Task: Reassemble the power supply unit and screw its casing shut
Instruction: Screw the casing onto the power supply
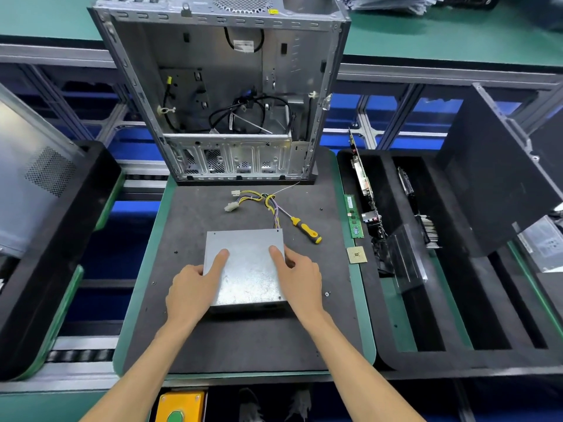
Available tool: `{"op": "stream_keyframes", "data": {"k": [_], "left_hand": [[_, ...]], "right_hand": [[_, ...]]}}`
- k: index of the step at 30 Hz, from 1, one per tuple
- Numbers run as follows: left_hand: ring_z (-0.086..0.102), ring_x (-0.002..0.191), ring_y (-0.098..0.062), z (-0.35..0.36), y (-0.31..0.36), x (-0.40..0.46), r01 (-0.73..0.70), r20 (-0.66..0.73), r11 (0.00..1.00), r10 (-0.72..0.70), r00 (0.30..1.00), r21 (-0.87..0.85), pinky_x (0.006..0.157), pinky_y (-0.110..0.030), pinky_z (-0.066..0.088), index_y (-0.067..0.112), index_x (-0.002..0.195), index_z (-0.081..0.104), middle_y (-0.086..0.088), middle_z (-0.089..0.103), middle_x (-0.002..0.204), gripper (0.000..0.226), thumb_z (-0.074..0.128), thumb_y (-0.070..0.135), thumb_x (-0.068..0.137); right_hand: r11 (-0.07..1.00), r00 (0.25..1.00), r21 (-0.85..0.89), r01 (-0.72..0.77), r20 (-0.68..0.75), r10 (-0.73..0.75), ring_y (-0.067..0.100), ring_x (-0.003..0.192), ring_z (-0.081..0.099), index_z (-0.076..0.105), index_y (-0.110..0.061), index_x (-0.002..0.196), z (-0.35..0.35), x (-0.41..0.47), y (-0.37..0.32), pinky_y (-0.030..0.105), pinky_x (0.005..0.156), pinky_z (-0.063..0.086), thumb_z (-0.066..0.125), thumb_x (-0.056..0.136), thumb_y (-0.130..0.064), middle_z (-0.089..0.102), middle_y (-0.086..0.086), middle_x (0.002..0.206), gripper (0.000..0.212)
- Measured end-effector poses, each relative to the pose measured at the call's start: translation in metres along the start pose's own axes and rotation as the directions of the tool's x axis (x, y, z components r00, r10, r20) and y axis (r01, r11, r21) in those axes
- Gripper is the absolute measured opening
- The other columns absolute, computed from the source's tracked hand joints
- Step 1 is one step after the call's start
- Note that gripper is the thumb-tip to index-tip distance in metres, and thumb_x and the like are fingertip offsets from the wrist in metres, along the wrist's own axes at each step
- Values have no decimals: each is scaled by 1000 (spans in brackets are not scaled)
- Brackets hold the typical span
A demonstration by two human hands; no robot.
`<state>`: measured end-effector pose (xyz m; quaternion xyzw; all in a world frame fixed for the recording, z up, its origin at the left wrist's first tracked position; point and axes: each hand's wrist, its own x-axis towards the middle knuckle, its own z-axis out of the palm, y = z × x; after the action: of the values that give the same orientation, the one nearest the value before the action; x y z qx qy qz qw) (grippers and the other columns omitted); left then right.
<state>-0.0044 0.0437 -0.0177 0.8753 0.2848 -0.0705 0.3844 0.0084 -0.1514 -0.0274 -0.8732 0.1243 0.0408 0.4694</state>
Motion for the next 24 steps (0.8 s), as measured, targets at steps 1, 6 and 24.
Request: {"op": "stream_keyframes", "data": {"k": [1, 6, 24], "left_hand": [[29, 47, -17, 0, 0, 0, -2, 3, 1000, 2, 1000, 11, 53, -31, 30, 22, 47, 21, 9, 26, 39, 77, 41, 92, 75], [58, 76, -23, 2, 0, 2, -10, 64, 995, 3, 998, 96, 67, -37, 41, 18, 79, 55, 1, 60, 85, 72, 34, 88, 82], [54, 86, -10, 15, 70, -24, -696, 0, 718, 696, 718, -15, 83, -29, 41, 21, 89, 65, 12, 61, 90, 20, 61, 2, 91]], "right_hand": [[1000, 1000, 10, -9, 17, 8, 11, 64, 48, 73, -31, 124, -1, 0, 0, 33, 71, 46, 48, 101, -60, 49, -12, 57, 45], [994, 986, 82, -69, 158, 55, 7, 98, 63, 69, -30, 127, -13, -1, 2, 30, 90, 49, 50, 101, -55, 72, -15, 102, 40], [1000, 996, -3, -26, -81, 25, 14, 83, 61, 64, -18, 118, -71, 67, 39, 31, 79, 51, 68, 96, -17, 65, -2, 98, 22]]}}
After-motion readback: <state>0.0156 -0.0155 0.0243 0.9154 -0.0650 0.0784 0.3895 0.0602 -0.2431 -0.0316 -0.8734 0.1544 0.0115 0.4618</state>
